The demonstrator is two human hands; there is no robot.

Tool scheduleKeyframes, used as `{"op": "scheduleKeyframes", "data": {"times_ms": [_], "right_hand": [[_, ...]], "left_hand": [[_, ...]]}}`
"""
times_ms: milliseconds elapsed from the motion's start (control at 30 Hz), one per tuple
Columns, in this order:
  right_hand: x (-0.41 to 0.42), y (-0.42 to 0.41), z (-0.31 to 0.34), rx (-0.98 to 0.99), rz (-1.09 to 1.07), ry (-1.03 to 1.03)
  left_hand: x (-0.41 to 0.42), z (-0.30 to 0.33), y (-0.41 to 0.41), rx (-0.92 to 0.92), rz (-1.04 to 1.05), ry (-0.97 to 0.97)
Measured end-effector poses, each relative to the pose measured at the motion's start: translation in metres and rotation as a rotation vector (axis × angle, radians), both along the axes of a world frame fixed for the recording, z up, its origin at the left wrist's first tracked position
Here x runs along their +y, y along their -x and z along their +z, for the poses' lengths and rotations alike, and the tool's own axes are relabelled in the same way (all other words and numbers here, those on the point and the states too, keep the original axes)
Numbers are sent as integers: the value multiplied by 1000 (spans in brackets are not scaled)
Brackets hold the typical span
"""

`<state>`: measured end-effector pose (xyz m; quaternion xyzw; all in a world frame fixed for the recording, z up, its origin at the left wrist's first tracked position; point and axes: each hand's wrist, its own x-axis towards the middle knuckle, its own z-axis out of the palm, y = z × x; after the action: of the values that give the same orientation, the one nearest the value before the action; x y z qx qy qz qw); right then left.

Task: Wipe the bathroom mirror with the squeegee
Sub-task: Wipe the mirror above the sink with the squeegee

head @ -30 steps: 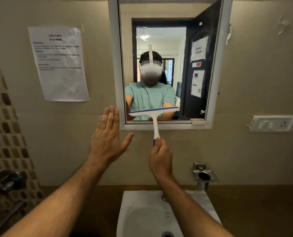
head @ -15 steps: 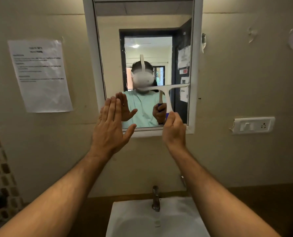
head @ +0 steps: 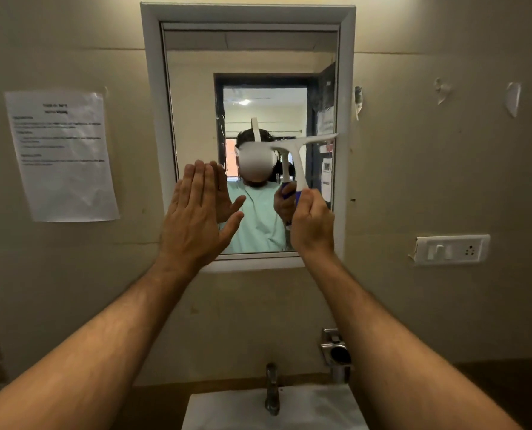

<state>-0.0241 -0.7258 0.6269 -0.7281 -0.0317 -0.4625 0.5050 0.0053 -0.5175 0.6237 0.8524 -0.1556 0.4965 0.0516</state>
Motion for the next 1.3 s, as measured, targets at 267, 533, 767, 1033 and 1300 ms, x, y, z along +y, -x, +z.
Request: {"op": "scheduleKeyframes", "data": {"times_ms": [267, 533, 767, 1033, 1300], "right_hand": [[-6, 3, -58, 67, 13, 71], [-1, 5, 30, -21, -16, 49], [-11, 1, 3, 102, -41, 80], [-3, 12, 27, -9, -60, 81], [-9, 9, 73, 68, 41, 3]], "left_hand": [[-1, 5, 1, -36, -14, -43], [4, 23, 6, -63, 21, -52], [6, 25, 11, -93, 6, -50], [8, 30, 9, -88, 1, -41], [-4, 33, 14, -102, -28, -40]]}}
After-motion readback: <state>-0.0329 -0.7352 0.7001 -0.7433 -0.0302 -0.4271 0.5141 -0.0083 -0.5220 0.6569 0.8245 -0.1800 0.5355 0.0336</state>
